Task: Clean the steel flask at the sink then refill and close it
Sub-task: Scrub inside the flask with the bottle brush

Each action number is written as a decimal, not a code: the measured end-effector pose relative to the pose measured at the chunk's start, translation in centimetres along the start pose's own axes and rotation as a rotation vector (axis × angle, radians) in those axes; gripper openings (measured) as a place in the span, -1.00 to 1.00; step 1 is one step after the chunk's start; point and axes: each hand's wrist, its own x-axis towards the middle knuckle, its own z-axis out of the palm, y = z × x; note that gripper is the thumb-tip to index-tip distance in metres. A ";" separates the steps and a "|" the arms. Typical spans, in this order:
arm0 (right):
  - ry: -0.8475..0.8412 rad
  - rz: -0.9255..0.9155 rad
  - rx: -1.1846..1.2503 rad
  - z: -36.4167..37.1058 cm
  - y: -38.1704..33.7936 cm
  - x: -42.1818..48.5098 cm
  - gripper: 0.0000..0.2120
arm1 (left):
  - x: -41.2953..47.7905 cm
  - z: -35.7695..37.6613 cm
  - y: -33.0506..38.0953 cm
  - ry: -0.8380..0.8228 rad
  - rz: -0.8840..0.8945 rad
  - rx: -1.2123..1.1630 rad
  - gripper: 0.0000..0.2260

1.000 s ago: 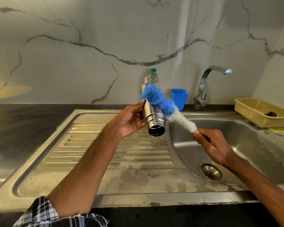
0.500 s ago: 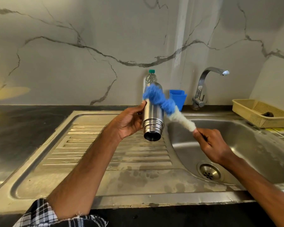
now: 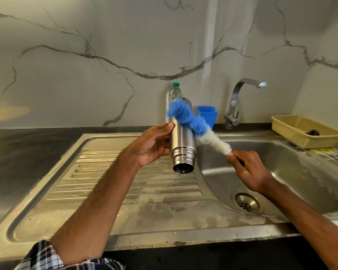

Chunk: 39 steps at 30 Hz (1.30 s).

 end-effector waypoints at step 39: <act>0.109 0.248 -0.133 -0.7 0.2 0.3 -0.60 | 0.6 0.3 -1.2 -0.050 -0.101 0.015 -0.56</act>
